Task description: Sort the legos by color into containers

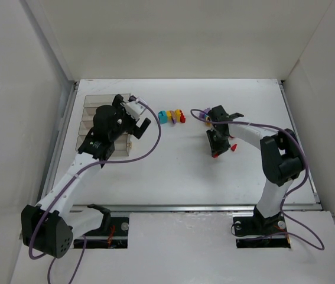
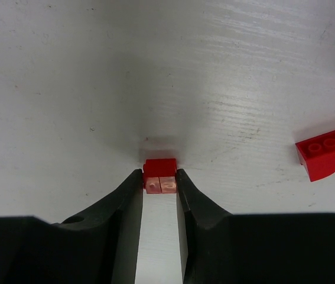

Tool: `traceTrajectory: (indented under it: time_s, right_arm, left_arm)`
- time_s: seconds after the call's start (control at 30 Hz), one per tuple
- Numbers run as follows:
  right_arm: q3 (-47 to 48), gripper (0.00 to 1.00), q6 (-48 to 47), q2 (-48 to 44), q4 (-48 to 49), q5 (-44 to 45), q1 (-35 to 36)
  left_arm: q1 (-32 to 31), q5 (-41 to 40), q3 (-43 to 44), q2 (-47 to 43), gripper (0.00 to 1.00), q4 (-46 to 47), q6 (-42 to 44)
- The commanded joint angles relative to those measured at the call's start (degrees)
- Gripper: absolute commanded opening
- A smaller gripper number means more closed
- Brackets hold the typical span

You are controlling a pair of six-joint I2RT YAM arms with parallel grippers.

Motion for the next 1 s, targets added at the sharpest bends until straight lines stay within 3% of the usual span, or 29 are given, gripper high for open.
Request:
traceTrajectory:
  time_s: [0.0, 0.03, 0.2, 0.3, 0.4, 0.53, 0.67, 0.73, 0.8, 0.87, 0.97]
  right_arm:
    - [1.7, 0.04, -0.9, 1.0, 0.9, -1.0, 0.5]
    - [3.1, 0.00, -0.9, 1.0, -0.1, -1.6, 0.5]
    - [12.4, 0.00, -2.1, -3.9, -2.6, -9.7, 0.5]
    - [21.0, 0.00, -1.5, -5.8, -2.1, -20.3, 0.5]
    - [27.5, 0.00, 0.2, -6.3, 2.0, -33.1, 0.5]
    - [30.8, 0.00, 8.1, -8.0, 12.0, -45.2, 0.5]
    - [30.3, 0.00, 15.9, -10.1, 27.6, -53.8, 1.0]
    - [30.3, 0.00, 16.5, -10.1, 28.7, -54.7, 2.1]
    - [30.3, 0.00, 16.5, -10.6, 29.3, -54.7, 2.7]
    - [30.3, 0.00, 16.5, -10.6, 30.2, -55.9, 3.3]
    - [30.3, 0.00, 16.5, -10.6, 30.2, -55.9, 3.8]
  left_arm:
    - [-0.1, -0.3, -1.1, -1.8, 1.00, 2.0, -0.9]
    - [-0.1, -0.3, -1.1, -1.8, 1.00, 2.0, -0.9]
    - [-0.1, 0.3, -1.1, -1.8, 1.00, 2.0, 0.9]
    - [-0.1, 1.8, 0.1, -1.8, 1.00, 3.3, 1.6]
    - [-0.1, 5.8, 0.6, -1.8, 1.00, 5.1, 2.4]
    - [-0.1, 14.2, 0.6, -3.4, 1.00, 16.7, 3.5]
    - [-0.1, 26.2, 0.0, -2.4, 0.81, 25.7, 3.5]
    - [-0.1, 29.6, 2.9, -0.4, 0.70, 25.7, 2.4]
    - [-0.1, 33.1, 4.3, 0.2, 0.70, 25.7, 1.9]
    - [-0.1, 35.7, 4.3, 0.7, 0.79, 26.4, 2.9]
    - [-2.0, 37.9, 4.3, 0.7, 0.84, 26.4, 5.0]
